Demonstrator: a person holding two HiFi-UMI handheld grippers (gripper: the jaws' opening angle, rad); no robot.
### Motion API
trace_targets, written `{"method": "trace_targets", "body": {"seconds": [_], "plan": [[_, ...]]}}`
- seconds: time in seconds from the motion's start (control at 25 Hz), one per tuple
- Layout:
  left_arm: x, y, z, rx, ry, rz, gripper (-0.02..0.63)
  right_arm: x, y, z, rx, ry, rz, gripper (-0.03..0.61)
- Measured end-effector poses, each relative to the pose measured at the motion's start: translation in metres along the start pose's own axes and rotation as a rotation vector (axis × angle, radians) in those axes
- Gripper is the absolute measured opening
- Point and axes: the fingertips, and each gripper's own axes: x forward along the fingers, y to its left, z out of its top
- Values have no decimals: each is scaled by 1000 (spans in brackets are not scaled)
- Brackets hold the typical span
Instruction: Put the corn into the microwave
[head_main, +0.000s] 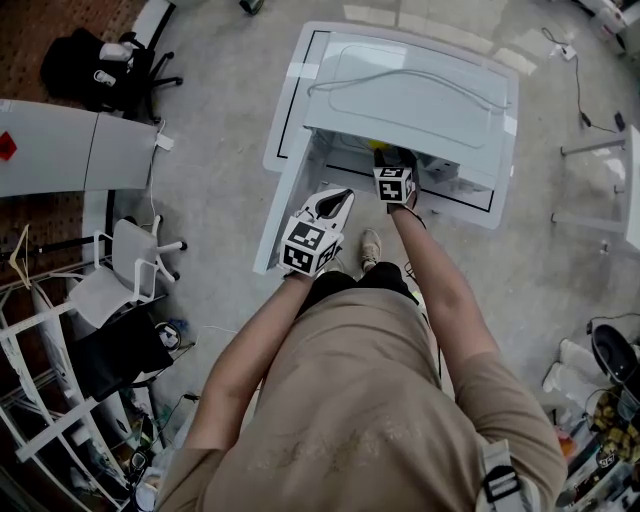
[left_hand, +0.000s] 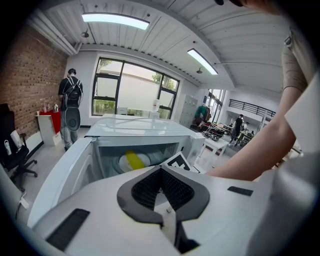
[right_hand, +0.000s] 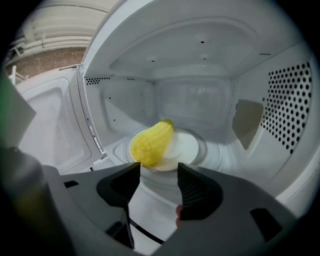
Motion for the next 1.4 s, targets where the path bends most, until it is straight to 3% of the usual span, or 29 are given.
{"method": "trace_targets", "body": {"seconds": [0.16,0.4,0.84,1.04,1.4], "plan": [[0,0,4,1,-7,0,2,-3,-4,4,32,8,12,235],[-2,1,11,-11,-34,1,2,-44,-6,10,127,-87,68,235],[-21,-8,47,-78,-161,-38,2,-209,8,78,214,-233,370,235],[-35,-12,73,-96,-234,-54,2,-268,-17,116,153,-325,322,233],[-60,-10,117,-21,-330,-57,2,-330,-55,153,37,-446,183,235]]}}
